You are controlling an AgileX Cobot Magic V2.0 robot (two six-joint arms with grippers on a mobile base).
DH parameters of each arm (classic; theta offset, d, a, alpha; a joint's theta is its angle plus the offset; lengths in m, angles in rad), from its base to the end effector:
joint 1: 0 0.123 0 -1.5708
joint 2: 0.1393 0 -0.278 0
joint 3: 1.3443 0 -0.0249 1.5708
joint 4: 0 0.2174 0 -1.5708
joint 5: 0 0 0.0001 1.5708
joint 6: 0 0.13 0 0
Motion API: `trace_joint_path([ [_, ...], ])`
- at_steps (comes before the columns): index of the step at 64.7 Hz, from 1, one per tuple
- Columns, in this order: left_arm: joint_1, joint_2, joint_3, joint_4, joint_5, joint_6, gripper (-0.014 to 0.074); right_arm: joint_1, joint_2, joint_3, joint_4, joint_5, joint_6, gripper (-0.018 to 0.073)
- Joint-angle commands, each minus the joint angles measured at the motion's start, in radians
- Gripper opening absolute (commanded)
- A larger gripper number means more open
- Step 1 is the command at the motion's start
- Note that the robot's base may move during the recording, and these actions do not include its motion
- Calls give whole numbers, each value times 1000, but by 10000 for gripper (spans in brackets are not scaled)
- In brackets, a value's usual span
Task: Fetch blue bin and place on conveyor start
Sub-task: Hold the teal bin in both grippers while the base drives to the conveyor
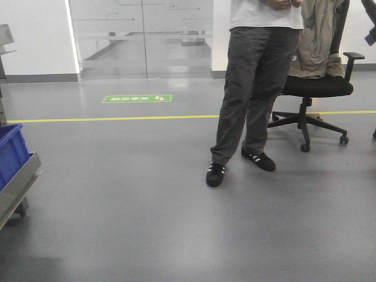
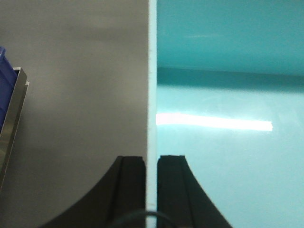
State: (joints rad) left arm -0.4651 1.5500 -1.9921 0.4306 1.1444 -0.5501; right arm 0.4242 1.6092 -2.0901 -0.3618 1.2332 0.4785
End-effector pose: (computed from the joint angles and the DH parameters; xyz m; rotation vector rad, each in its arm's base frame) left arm 0.2980 -0.0942 0.4645 -0.1159 2.0983 -0.0773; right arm 0.3067 0.0909 0.4610 0.1098 2.1700 0.0661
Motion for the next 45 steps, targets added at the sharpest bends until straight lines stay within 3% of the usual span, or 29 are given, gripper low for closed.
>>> trace_joint_path([
  [1,1,-17,-14,40,-18,-1,-111,-5,-14,-14,-45,-12,-10,-165],
  [45,1,-17,-14,47,-18,-1,-111,-5,-14,-14,-45,-12,-10,-165],
])
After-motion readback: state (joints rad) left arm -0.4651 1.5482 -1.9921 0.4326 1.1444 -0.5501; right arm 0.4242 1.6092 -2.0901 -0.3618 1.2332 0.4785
